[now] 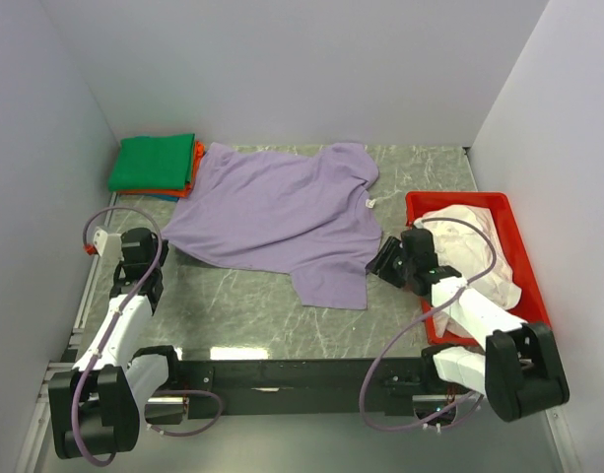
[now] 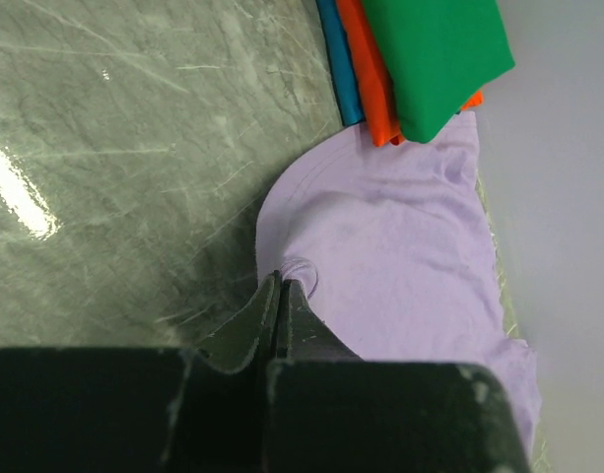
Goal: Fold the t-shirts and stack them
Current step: Flatten the tshirt out, then fold the tshirt
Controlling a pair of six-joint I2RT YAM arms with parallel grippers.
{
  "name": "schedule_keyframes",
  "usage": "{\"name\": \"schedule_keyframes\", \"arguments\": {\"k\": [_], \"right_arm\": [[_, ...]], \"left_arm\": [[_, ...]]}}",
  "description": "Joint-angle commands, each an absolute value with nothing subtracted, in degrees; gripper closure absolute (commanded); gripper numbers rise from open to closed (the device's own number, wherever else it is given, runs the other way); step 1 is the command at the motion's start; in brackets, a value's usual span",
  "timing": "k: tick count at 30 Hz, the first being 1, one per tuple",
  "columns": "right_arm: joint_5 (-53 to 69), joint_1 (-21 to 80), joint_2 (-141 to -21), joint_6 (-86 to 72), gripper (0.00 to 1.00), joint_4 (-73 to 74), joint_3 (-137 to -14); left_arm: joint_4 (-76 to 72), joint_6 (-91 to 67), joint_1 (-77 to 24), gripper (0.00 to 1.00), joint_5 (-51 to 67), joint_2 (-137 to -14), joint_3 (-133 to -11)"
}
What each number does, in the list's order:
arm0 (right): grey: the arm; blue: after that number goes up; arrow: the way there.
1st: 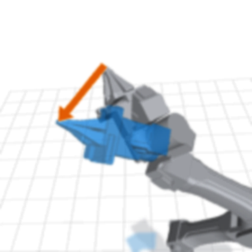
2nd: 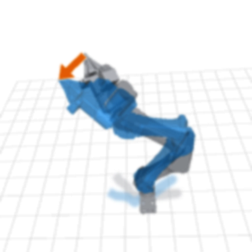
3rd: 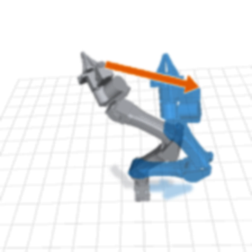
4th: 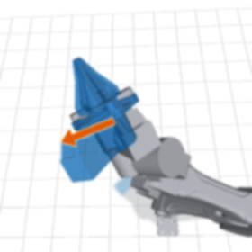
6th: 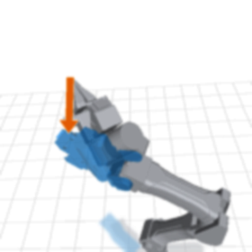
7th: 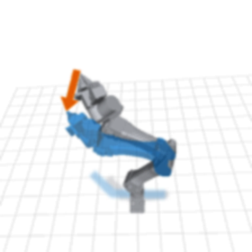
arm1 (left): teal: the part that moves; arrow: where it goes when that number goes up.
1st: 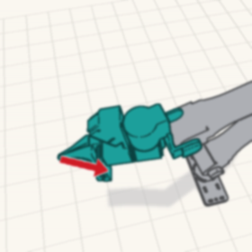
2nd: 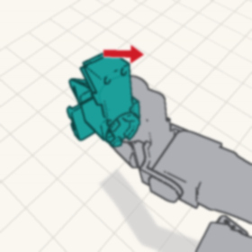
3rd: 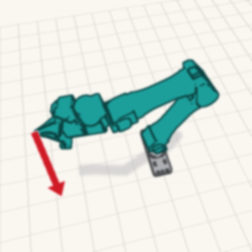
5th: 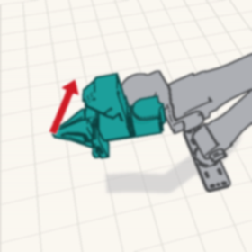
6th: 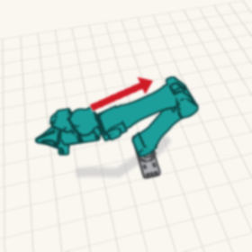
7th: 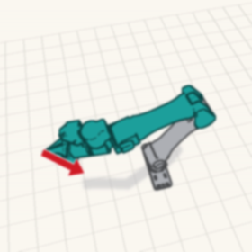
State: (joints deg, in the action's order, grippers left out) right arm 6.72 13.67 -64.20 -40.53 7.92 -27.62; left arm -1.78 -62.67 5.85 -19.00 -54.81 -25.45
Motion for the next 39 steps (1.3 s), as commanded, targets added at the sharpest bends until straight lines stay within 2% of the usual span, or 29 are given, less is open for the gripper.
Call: {"name": "schedule_keyframes", "arguments": {"k": [1, 9, 13, 16, 17, 20, 39], "right_arm": [[5.6, 15.4, -67.2, -42.8, 0.46, 2.0, -30.8], [4.1, 17.2, -71.6, -45.4, 0.47, -2.5, -30.2], [4.1, 17.2, -73.7, -46.1, 0.53, -4.6, -30.1], [4.2, 17.5, -73.9, -46.1, 0.66, -5.2, -29.8], [4.0, 17.4, -73.7, -46.1, 0.81, -4.5, -29.6], [2.8, 17.4, -71.1, -45.7, 1.0, -1.9, -28.7], [5.8, 17.4, -30.6, -51.2, 1.0, 22.7, -15.9]], "left_arm": [[-3.1, -62.1, 6.2, 0.99, -18.9, -53.6, -25.2], [-3.8, -61.9, 6.1, 0.99, -18.6, -53.3, -24.6], [-3.9, -61.7, 6.1, 0.99, -18.3, -53.9, -24.6], [-3.7, -61.4, 6.2, 0.99, -18.6, -53.5, -24.3], [-3.8, -61.3, 6.2, 0.99, -18.6, -53.4, -24.2], [-3.7, -61.3, 6.2, 0.99, -18.6, -53.1, -23.6], [2.8, -63.0, 6.1, 0.99, -20.7, -49.1, -21.9]]}}
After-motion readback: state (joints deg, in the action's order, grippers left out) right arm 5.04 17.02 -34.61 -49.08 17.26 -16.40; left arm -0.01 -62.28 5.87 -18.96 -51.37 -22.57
